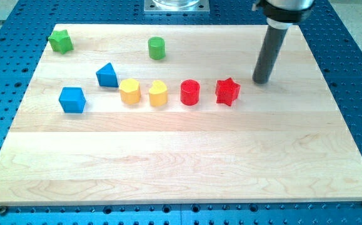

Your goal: Slightly move the red circle towards the down

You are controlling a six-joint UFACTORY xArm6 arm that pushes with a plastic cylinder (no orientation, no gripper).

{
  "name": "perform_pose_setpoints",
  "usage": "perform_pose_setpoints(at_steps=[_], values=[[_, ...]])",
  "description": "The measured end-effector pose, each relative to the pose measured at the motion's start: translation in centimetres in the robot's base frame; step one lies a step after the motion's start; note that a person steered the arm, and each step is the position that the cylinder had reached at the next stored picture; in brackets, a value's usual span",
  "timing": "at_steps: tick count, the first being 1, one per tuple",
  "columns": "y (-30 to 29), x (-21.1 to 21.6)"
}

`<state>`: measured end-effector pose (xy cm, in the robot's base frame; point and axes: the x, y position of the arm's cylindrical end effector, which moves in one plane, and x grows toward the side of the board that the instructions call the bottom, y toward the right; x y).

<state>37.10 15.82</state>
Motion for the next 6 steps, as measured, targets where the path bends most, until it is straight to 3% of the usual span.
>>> perform_pose_setpoints(at_steps=[3,4,6], values=[[-12.6,-1.2],[-14.4,1.9],[-8.3,1.3]])
